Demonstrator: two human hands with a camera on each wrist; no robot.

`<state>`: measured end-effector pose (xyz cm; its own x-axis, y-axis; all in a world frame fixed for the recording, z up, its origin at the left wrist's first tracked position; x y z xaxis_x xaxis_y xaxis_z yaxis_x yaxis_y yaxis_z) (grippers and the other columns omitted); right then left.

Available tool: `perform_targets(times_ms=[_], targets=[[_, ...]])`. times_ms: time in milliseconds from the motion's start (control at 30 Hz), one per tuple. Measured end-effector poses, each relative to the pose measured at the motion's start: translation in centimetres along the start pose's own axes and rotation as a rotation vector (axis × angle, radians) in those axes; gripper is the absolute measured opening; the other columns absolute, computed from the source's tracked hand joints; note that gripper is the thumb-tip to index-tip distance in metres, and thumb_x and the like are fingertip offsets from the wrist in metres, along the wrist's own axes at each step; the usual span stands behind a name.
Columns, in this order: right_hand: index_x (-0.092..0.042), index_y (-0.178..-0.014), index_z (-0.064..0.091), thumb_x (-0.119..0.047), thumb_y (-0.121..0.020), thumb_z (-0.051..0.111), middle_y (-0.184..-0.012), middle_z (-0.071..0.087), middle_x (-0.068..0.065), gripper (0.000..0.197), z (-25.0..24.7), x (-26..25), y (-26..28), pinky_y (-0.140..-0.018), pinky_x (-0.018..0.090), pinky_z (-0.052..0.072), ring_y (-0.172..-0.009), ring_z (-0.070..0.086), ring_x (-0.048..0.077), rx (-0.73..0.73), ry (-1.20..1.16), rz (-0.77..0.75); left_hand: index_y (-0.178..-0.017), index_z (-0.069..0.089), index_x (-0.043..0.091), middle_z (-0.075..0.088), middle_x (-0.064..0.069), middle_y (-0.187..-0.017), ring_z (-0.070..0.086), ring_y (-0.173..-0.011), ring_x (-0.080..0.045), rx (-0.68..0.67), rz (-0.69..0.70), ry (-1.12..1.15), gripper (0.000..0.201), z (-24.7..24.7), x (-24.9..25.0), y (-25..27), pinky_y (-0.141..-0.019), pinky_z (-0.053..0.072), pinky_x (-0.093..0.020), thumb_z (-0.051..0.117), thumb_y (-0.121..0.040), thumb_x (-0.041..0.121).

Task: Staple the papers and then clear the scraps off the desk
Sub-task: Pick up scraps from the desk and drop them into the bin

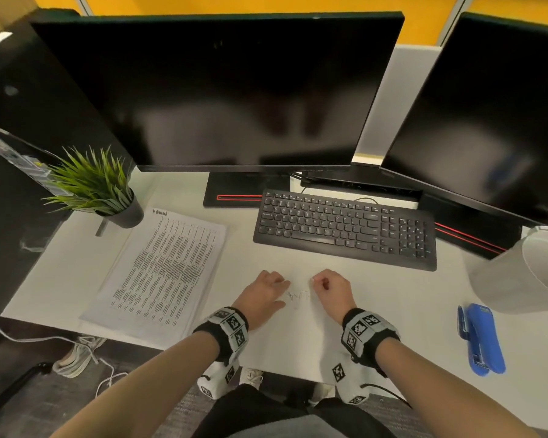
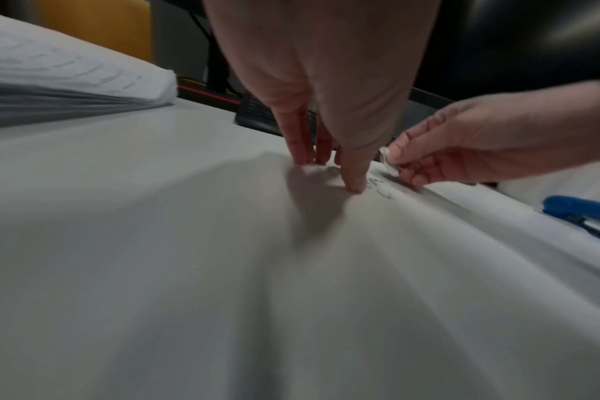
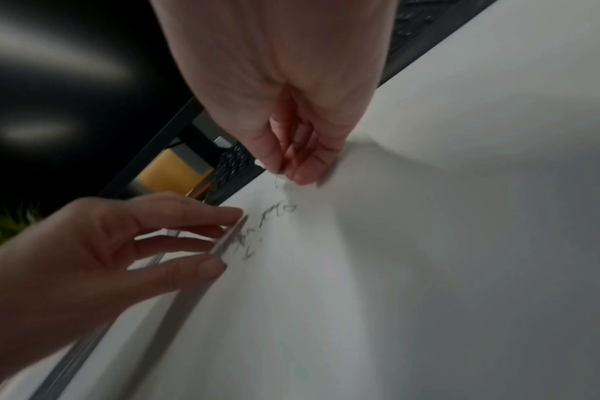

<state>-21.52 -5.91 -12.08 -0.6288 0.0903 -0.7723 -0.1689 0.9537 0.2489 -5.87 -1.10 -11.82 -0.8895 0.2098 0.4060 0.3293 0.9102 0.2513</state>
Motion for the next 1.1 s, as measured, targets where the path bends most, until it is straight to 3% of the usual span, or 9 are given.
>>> perform_targets(times_ms=[133,333,400,500,600,700,867,1000,1100], targets=[[-0.031,-0.066,0.056,-0.009,-0.086,0.060,-0.068,0.060,-0.005,0.029,-1.4,1.5,-0.1,-0.076,0.032,0.050,-0.070,0.058,0.021,0.037,-0.149,0.133,-0.144,0.031,0.015,0.034,-0.008,-0.151,0.030,-0.133,-0.027,-0.095,0.172,-0.150,0.049,0.6,2.4,-1.1,-0.109,0.035,-0.038,0.040,-0.096,0.010],[-0.026,-0.068,0.057,-0.007,-0.085,0.062,-0.066,0.060,0.001,0.025,-3.5,2.2,0.1,-0.074,0.038,0.052,-0.058,0.057,0.020,0.099,-0.229,0.183,-0.141,0.037,0.015,0.032,-0.007,-0.152,0.031,-0.132,-0.029,-0.217,0.330,-0.301,0.058,0.6,4.0,-2.3,-0.098,0.044,-0.042,0.037,-0.088,-0.009],[-0.024,-0.069,0.057,-0.006,-0.084,0.062,-0.065,0.059,0.001,0.024,-3.9,2.3,0.1,-0.074,0.040,0.053,-0.058,0.056,0.019,0.112,-0.232,0.176,-0.132,0.049,0.009,0.046,-0.013,-0.142,0.042,-0.123,-0.033,-0.181,0.369,-0.280,0.053,0.7,3.9,-2.5,-0.091,0.049,-0.044,0.042,-0.084,-0.011],[-0.023,-0.070,0.058,-0.006,-0.084,0.062,-0.065,0.059,0.001,0.023,-4.4,2.3,0.1,-0.073,0.040,0.053,-0.058,0.056,0.021,0.126,-0.227,0.173,-0.103,0.066,0.008,0.067,-0.011,-0.104,0.060,-0.093,-0.032,-0.159,0.420,-0.262,0.041,0.9,3.9,-2.7,-0.067,0.058,-0.036,0.052,-0.070,-0.012],[-0.024,-0.069,0.057,-0.004,-0.085,0.059,-0.065,0.058,0.002,0.026,-4.9,2.3,0.3,-0.068,0.034,0.051,-0.059,0.056,0.023,0.149,-0.229,0.172,-0.075,0.064,0.020,0.062,0.006,-0.072,0.062,-0.067,-0.016,-0.139,0.454,-0.349,0.028,1.2,3.9,-2.8,-0.045,0.050,-0.019,0.049,-0.062,-0.001],[-0.025,-0.069,0.056,-0.005,-0.085,0.059,-0.064,0.058,0.001,0.025,-5.5,2.3,0.5,-0.066,0.029,0.047,-0.055,0.055,0.019,0.160,-0.209,0.172,-0.073,0.055,0.022,0.058,0.009,-0.069,0.059,-0.062,-0.011,-0.177,0.459,-0.390,0.040,1.6,4.0,-2.9,-0.039,0.042,-0.017,0.075,-0.044,0.004],[-0.020,-0.072,0.057,-0.007,-0.086,0.058,-0.066,0.060,0.002,0.019,-6.2,2.7,0.8,-0.069,0.029,0.047,-0.057,0.057,0.020,0.170,-0.200,0.185,-0.082,0.041,0.019,0.059,0.007,-0.069,0.057,-0.060,-0.010,-0.191,0.385,-0.389,0.068,1.6,4.2,-3.0,-0.040,0.038,-0.018,0.079,-0.028,0.007],[-0.024,-0.071,0.056,-0.008,-0.087,0.058,-0.065,0.059,0.000,0.023,-6.3,3.1,1.2,-0.060,0.022,0.045,-0.056,0.057,0.017,0.186,-0.210,0.200,-0.079,0.036,0.022,0.056,0.012,-0.065,0.053,-0.057,-0.004,-0.167,0.350,-0.427,0.064,1.1,4.6,-3.5,-0.043,0.038,-0.014,0.086,-0.039,0.026],[-0.022,-0.072,0.056,-0.007,-0.087,0.057,-0.065,0.059,0.001,0.021,-6.4,3.3,1.4,-0.061,0.023,0.045,-0.056,0.057,0.018,0.190,-0.226,0.215,-0.082,0.038,0.016,0.059,0.005,-0.067,0.055,-0.058,-0.010,-0.100,0.440,-0.498,0.059,1.9,5.0,-3.2,-0.045,0.041,-0.020,0.085,-0.046,0.020]])
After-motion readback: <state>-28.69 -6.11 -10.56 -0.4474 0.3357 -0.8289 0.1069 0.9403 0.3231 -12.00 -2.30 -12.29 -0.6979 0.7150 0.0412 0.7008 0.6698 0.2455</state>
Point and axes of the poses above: each hand's wrist, its own y-axis away from the middle knuckle, its own z-axis out of the palm, x = y × z, the point moved 6 cm from there along -y, towards the middle knuckle
